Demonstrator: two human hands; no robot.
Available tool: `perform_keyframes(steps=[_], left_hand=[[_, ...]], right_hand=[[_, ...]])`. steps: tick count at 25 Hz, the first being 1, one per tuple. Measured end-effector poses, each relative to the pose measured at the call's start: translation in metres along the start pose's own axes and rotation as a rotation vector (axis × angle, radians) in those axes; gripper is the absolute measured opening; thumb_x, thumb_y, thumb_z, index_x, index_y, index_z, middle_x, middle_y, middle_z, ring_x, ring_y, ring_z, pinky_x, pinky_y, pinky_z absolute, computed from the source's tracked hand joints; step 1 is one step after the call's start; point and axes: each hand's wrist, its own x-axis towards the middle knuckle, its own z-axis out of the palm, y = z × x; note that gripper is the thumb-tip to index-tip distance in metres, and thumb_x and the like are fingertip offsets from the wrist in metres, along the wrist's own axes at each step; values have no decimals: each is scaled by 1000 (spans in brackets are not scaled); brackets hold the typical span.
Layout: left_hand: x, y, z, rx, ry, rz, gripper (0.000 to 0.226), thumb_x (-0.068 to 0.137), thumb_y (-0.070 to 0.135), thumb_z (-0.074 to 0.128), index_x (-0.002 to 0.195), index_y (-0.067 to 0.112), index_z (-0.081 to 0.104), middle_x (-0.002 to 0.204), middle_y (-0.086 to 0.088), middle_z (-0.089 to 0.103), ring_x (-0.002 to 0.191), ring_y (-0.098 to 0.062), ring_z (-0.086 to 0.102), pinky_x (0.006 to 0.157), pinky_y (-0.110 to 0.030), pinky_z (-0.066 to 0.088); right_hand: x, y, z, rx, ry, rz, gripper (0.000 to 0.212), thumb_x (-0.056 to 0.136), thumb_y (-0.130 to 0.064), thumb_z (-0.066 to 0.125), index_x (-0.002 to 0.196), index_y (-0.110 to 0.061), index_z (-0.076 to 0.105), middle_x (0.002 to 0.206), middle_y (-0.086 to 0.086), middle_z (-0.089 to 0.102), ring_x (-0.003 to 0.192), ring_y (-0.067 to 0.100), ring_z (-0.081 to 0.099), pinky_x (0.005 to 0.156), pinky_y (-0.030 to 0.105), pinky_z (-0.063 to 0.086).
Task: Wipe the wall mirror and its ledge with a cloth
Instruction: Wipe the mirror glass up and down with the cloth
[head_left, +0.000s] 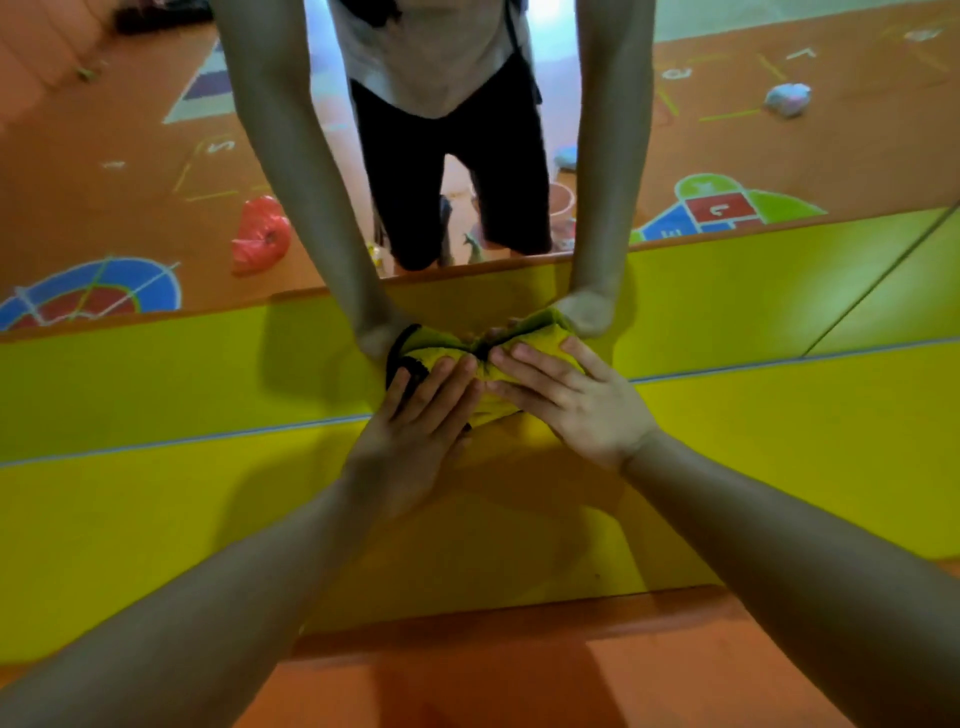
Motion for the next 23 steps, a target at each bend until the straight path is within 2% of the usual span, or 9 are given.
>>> perform_keyframes(steps=[3, 7, 9, 12, 15, 18, 20, 23], left_hand=[[28, 33, -5, -93, -30, -5, 69, 107, 43, 36, 164, 11, 13, 172, -9, -1, 159, -26, 5, 126, -52, 9], [62, 75, 1, -110, 18, -96, 66, 108, 44, 34, 162, 11, 18, 172, -8, 6, 159, -27, 4, 126, -54, 8], [70, 82, -1, -39, 25, -135, 66, 109, 46, 29, 163, 11, 15, 172, -9, 4, 159, -27, 4, 126, -53, 9], [85, 84, -27, -24, 3, -210, 65, 110, 47, 23, 164, 12, 13, 172, -7, -1, 159, -25, 2, 127, -49, 6], [120, 63, -77, -111, 38, -293, 62, 109, 47, 23, 162, 15, 21, 172, -3, 5, 159, -20, 2, 128, -45, 6], [154, 19, -137, -81, 151, -290, 61, 109, 47, 29, 161, 15, 27, 170, -4, 18, 158, -22, 15, 127, -47, 15], [180, -11, -180, -20, 233, -300, 62, 109, 47, 35, 160, 13, 30, 169, -6, 22, 157, -24, 21, 125, -50, 23], [223, -53, -247, 0, 284, -303, 64, 108, 48, 37, 161, 13, 29, 170, -6, 20, 157, -25, 18, 124, -52, 25]], right_hand=[[-33, 22, -8, -34, -1, 35, 52, 109, -17, 39, 160, -26, 30, 168, -3, 22, 155, 12, 18, 125, 43, 17], [-62, 60, -21, -102, -15, -9, 60, 106, -18, 49, 161, -28, 27, 168, -4, 23, 155, 12, 20, 124, 44, 18], [-57, 76, -31, -146, -10, -73, 55, 109, -20, 42, 161, -29, 26, 168, -6, 25, 153, 11, 24, 123, 42, 20], [-43, 100, -57, -139, -18, -134, 51, 112, -20, 33, 161, -28, 26, 168, -7, 24, 153, 12, 25, 126, 42, 12], [-11, 134, -102, -188, -22, -151, 50, 112, -18, 23, 161, -26, 27, 168, -5, 25, 154, 14, 25, 127, 43, 9], [35, 165, -159, -279, 20, -136, 52, 111, -16, 19, 161, -27, 26, 168, -4, 23, 155, 14, 22, 127, 43, 8], [71, 185, -199, -264, 65, -117, 54, 110, -16, 15, 161, -26, 28, 168, -2, 25, 154, 16, 25, 126, 45, 14], [124, 219, -267, -309, 111, -107, 63, 100, -9, 28, 161, -23, 26, 169, 3, 23, 155, 20, 23, 124, 49, 21]])
